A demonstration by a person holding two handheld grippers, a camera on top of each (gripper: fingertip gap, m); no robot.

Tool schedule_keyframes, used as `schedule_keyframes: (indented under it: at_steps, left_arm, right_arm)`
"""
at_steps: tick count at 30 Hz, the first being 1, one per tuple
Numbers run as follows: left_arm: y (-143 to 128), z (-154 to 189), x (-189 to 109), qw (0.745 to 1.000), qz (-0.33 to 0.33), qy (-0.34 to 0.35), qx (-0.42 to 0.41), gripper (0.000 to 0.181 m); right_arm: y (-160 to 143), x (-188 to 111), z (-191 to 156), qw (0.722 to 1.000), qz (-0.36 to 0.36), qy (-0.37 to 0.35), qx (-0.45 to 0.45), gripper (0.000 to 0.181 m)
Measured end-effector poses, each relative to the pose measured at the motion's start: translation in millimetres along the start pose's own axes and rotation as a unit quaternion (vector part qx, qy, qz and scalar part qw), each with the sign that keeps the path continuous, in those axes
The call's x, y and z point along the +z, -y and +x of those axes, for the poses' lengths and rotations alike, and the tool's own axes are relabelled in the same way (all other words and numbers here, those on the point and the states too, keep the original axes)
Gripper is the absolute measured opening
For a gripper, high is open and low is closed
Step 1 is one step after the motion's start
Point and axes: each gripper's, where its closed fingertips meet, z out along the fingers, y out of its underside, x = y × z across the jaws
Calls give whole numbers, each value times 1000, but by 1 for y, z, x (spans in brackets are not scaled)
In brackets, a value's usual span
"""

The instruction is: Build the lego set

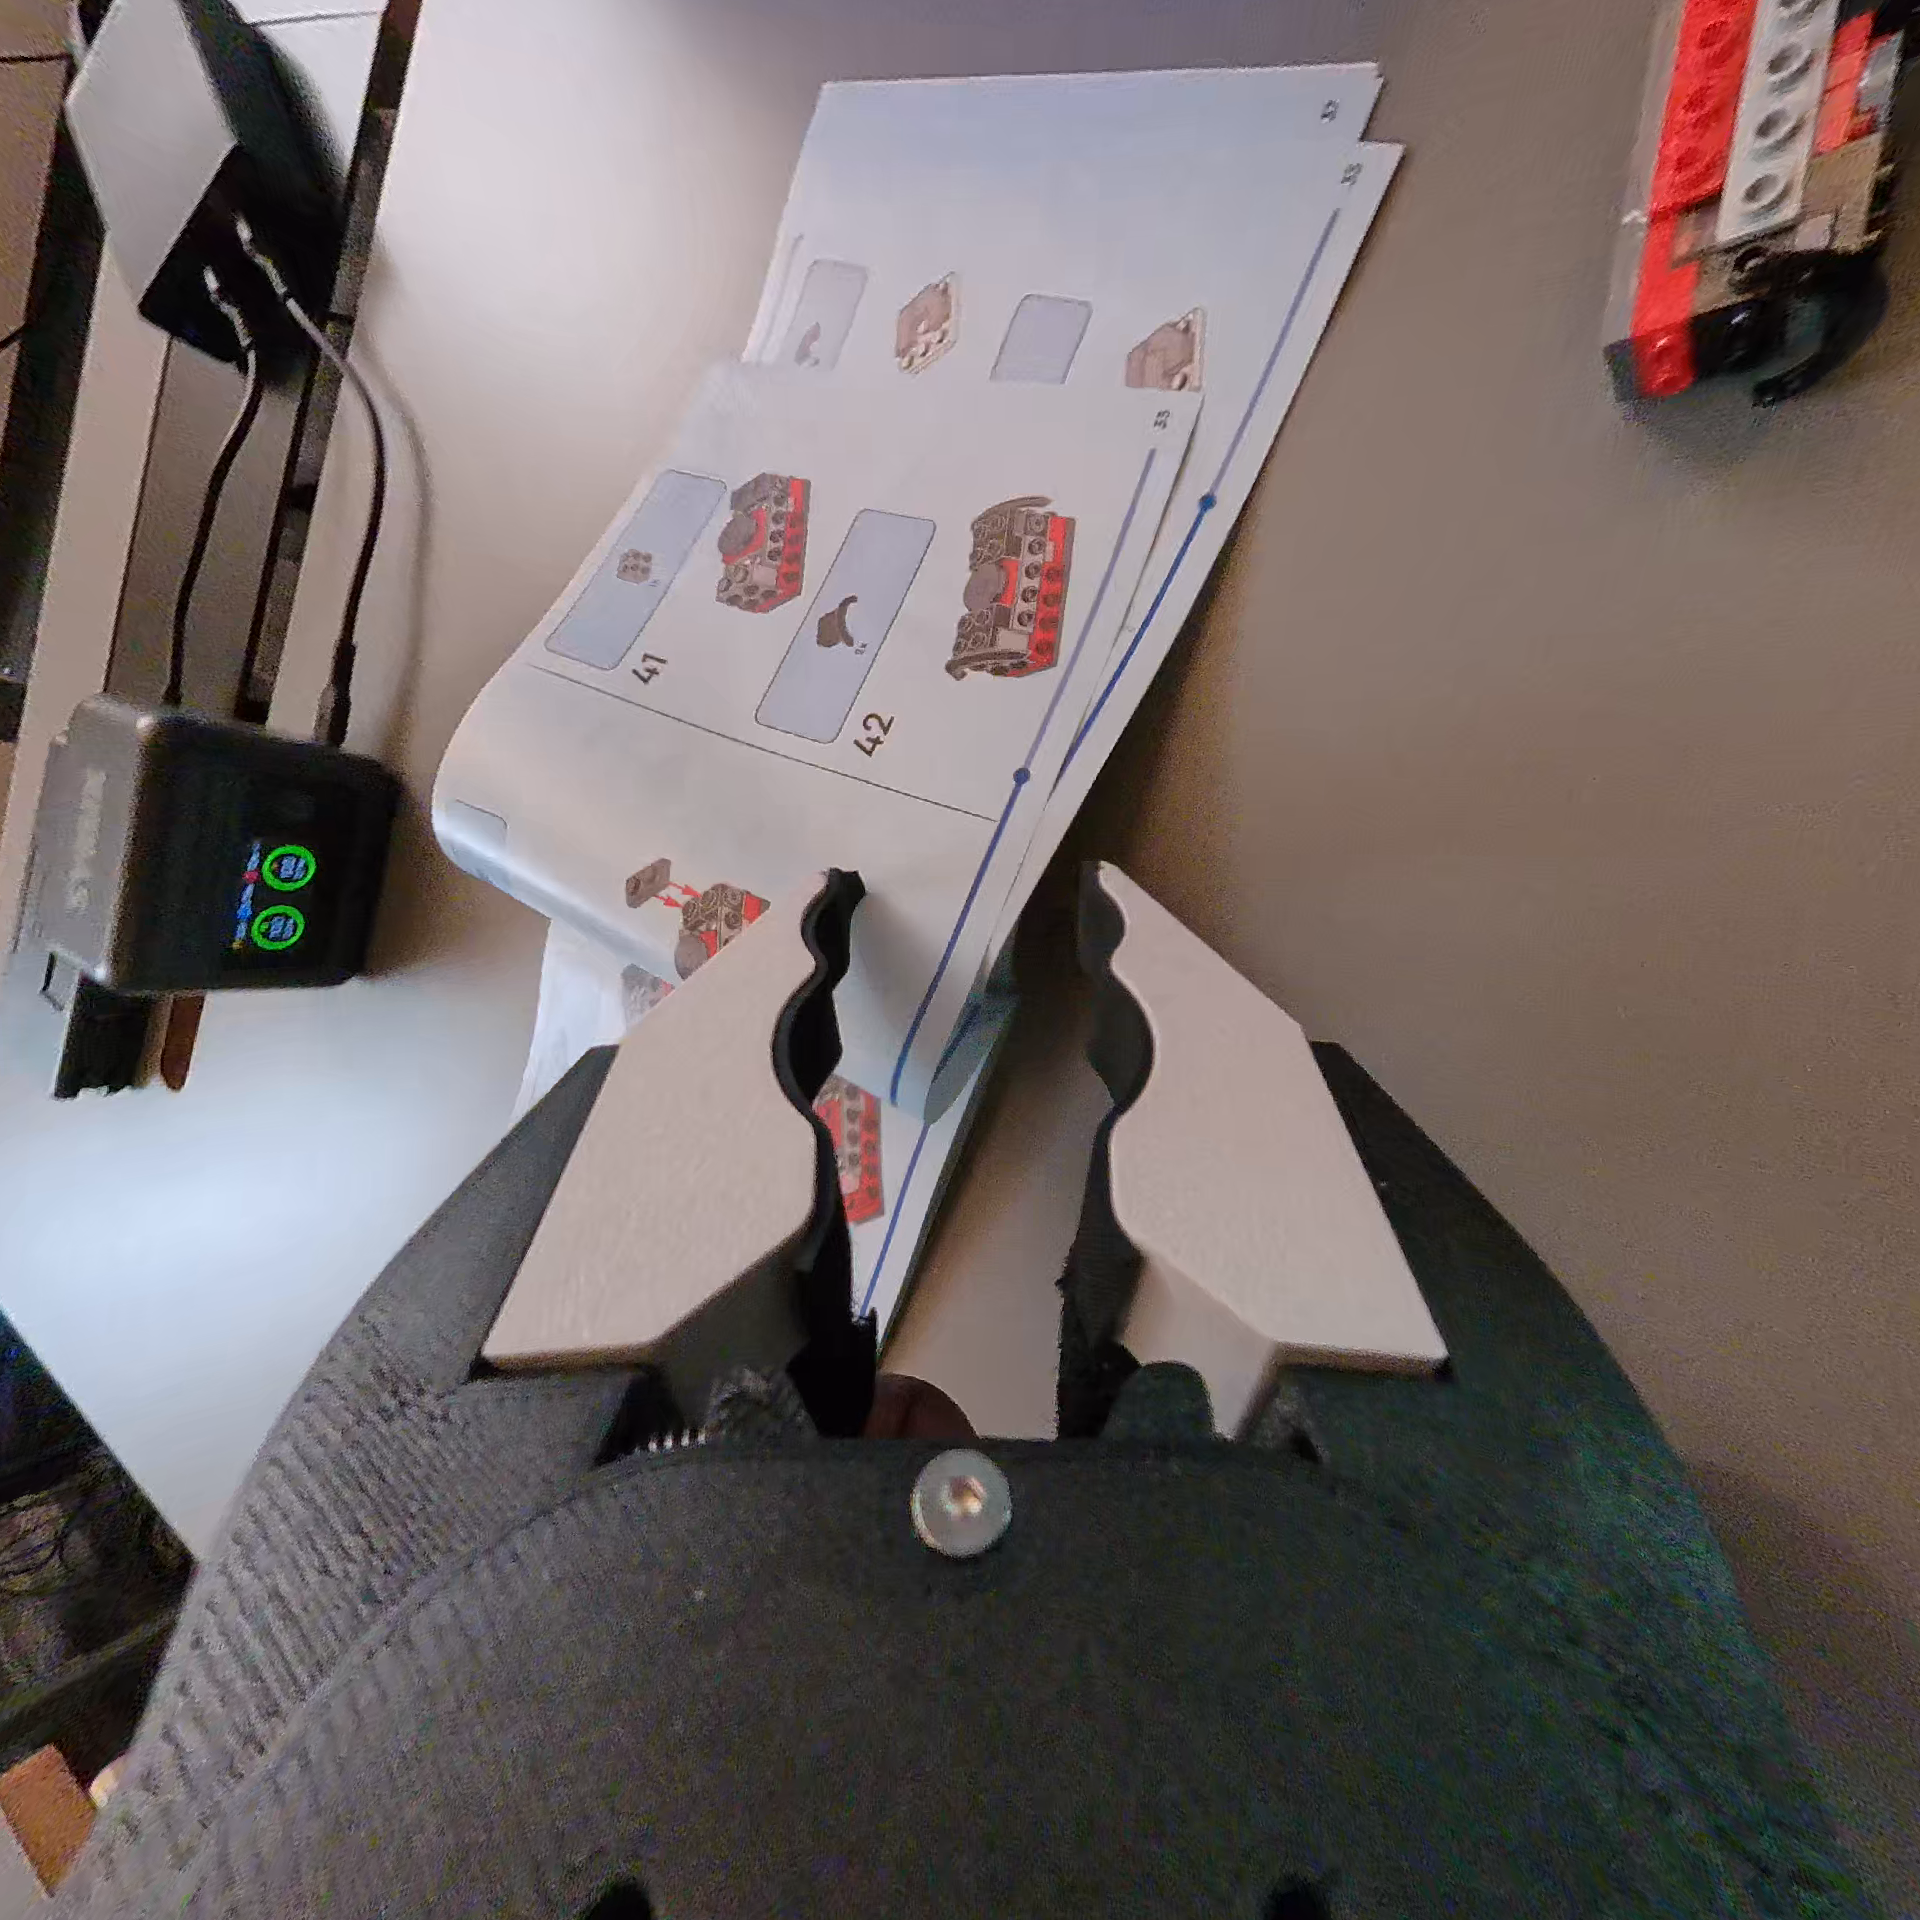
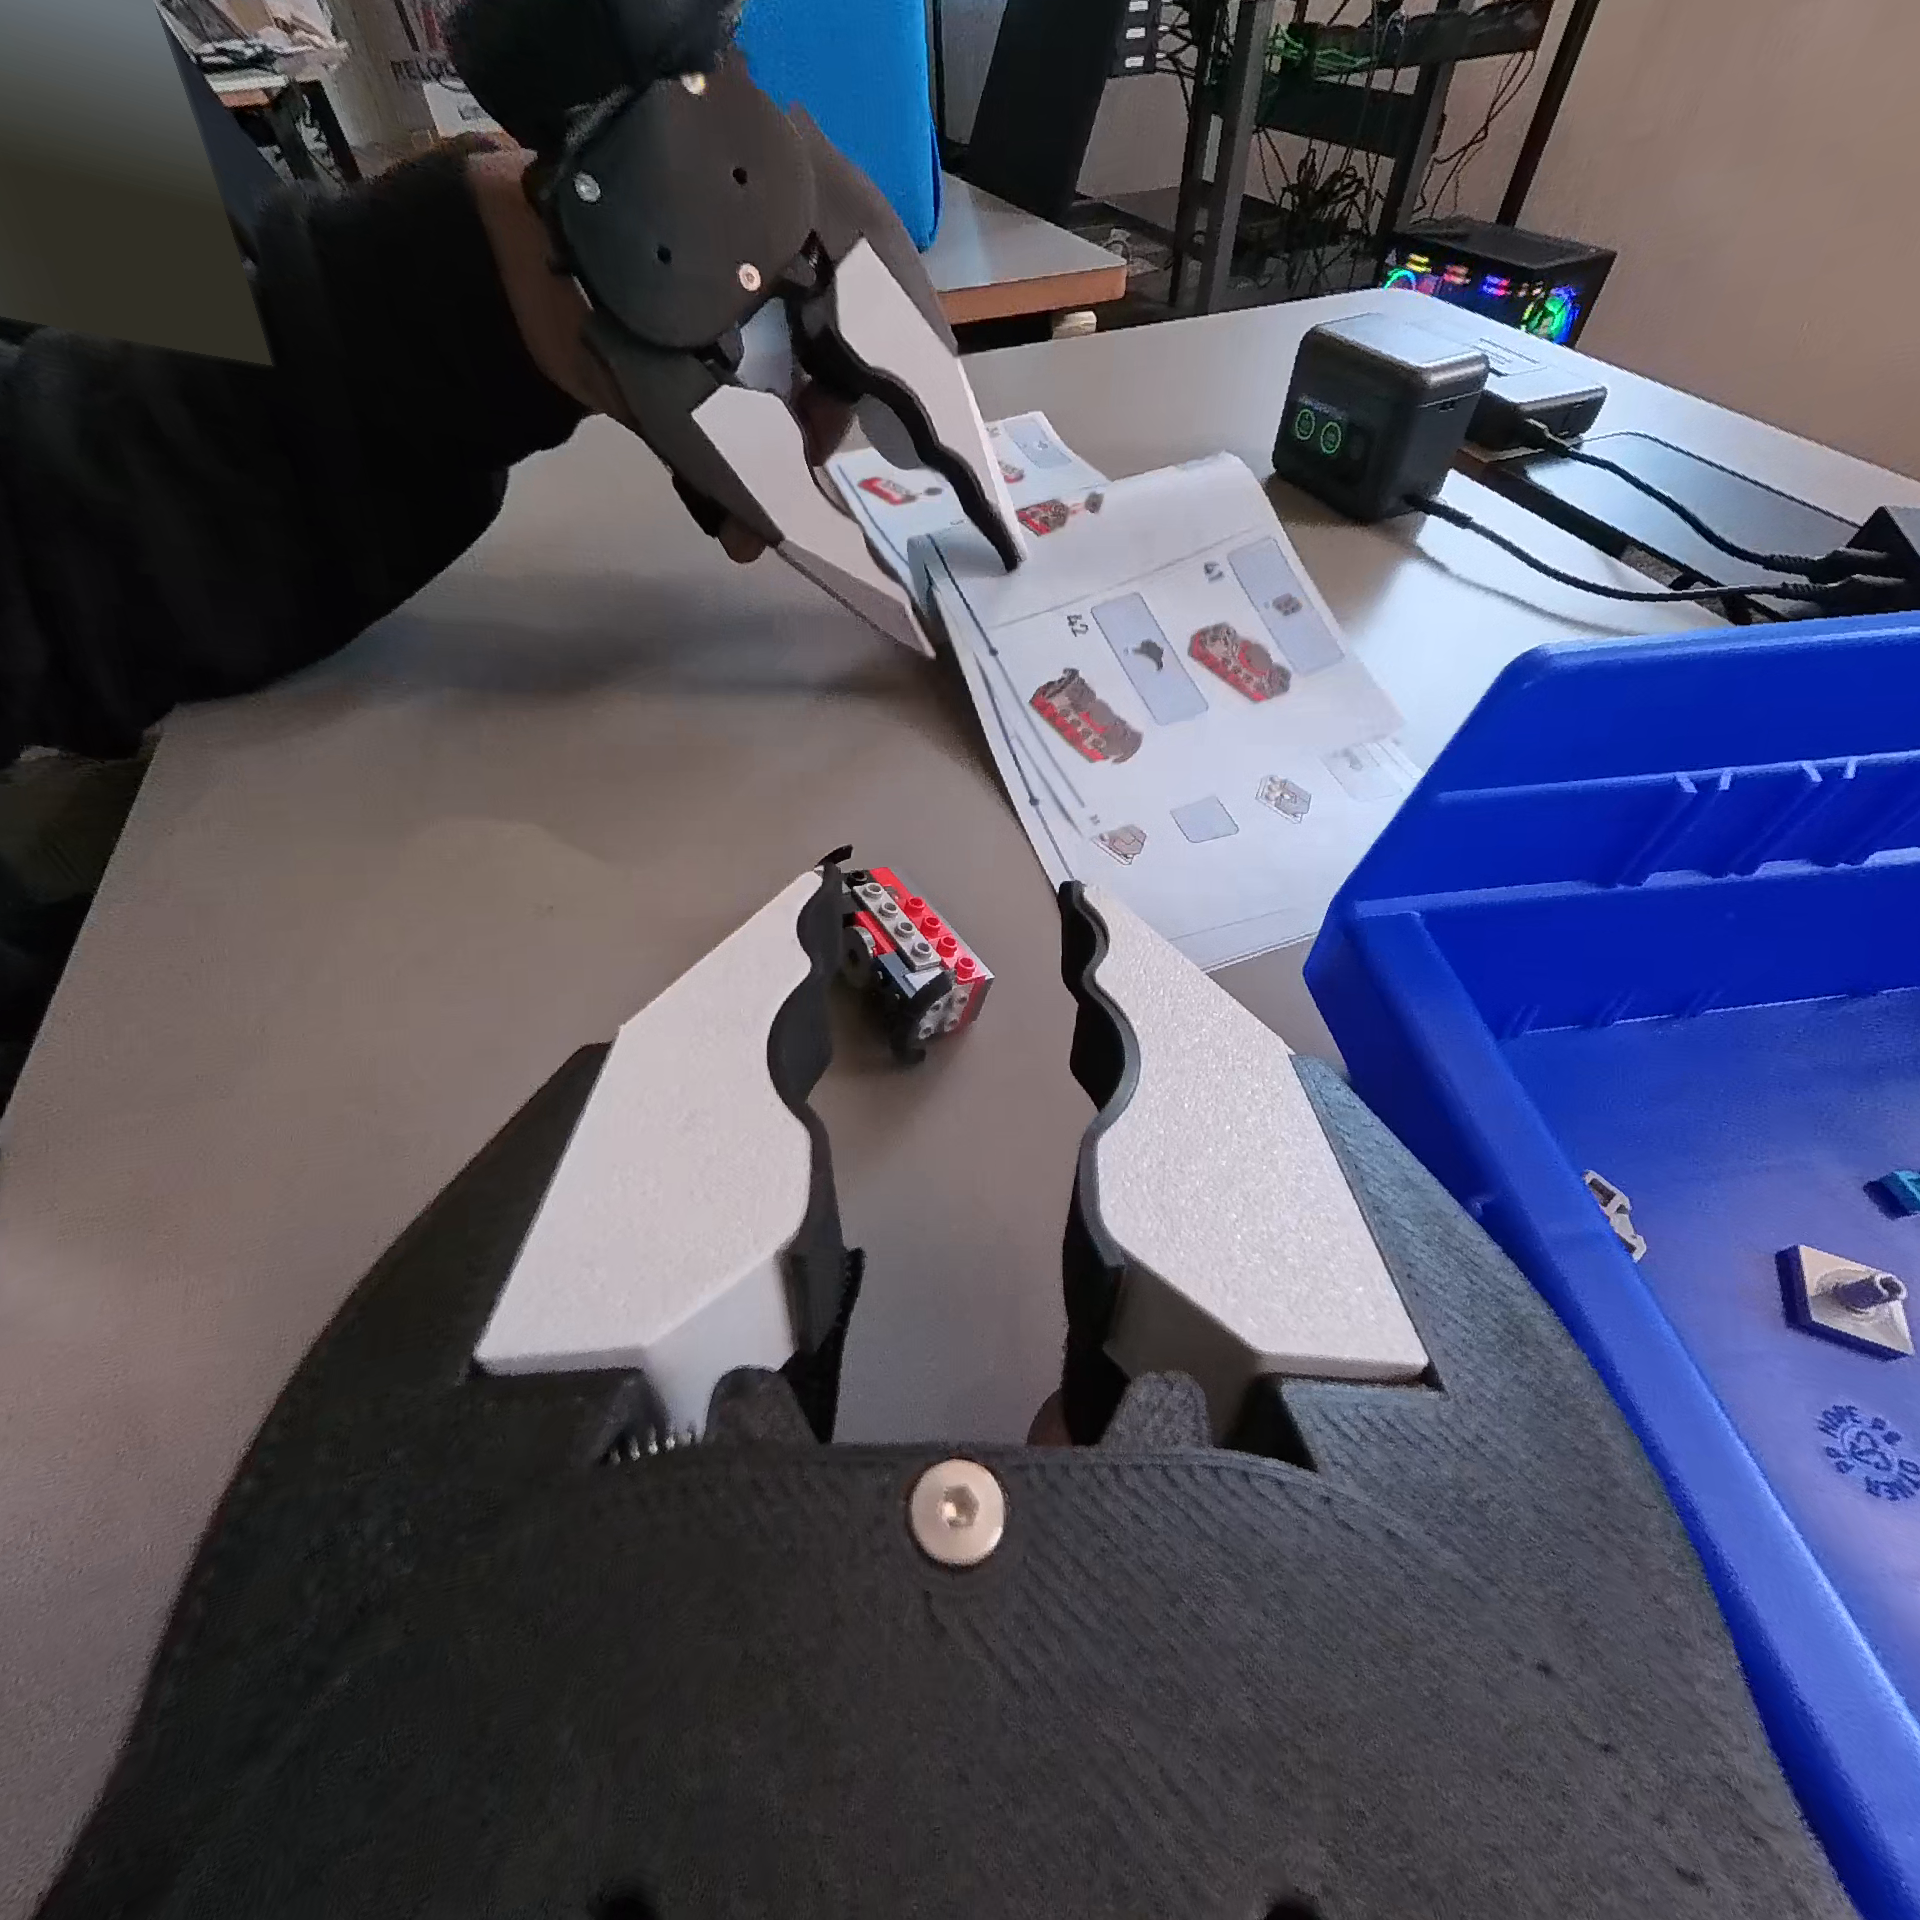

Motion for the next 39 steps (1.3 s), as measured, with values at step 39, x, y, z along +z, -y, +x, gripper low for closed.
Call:
schedule_keyframes:
  at_steps: [39]
  left_arm:
    - [-26,-61,-42,937,163,126,-283,42]
  right_arm:
    - [-3,3,9,999,-12,-4,36,41]
